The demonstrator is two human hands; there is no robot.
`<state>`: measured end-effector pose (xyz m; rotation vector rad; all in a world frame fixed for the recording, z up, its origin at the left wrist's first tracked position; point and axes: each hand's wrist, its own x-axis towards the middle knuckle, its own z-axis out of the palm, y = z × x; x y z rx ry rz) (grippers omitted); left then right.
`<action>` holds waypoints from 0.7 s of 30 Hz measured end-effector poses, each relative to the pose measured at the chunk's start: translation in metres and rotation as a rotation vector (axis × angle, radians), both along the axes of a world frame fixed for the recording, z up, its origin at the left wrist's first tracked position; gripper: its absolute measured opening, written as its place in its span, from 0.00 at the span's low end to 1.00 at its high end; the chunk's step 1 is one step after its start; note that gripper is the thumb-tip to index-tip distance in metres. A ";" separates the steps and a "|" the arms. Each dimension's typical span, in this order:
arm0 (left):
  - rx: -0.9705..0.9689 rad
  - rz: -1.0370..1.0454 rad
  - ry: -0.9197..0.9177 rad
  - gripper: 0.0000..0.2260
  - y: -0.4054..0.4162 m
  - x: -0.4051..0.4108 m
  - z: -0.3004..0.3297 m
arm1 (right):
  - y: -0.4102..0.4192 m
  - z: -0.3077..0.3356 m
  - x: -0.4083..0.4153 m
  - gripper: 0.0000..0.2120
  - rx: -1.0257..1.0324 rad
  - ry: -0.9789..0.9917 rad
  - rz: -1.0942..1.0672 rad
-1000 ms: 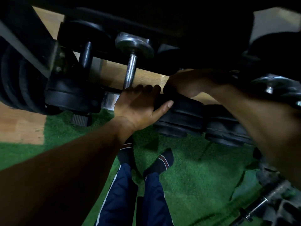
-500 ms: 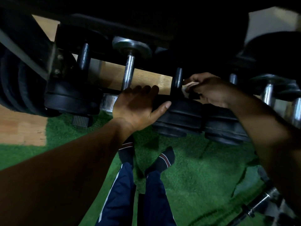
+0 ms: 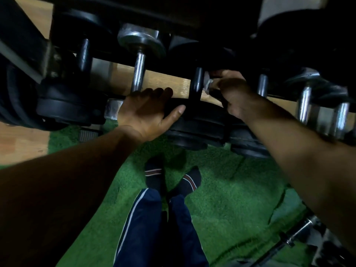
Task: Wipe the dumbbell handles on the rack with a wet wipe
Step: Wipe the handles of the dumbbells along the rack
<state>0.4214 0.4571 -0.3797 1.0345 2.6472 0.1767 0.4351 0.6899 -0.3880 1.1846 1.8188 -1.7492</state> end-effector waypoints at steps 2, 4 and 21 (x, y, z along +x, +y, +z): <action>0.007 -0.003 -0.002 0.29 -0.001 0.000 0.000 | -0.003 0.001 0.007 0.15 0.062 0.107 -0.039; 0.026 -0.003 0.000 0.29 0.000 0.001 0.000 | -0.005 0.003 0.018 0.13 0.139 0.183 -0.055; -0.010 0.015 0.019 0.32 0.000 -0.002 -0.003 | 0.019 0.057 0.083 0.07 0.255 0.328 -0.032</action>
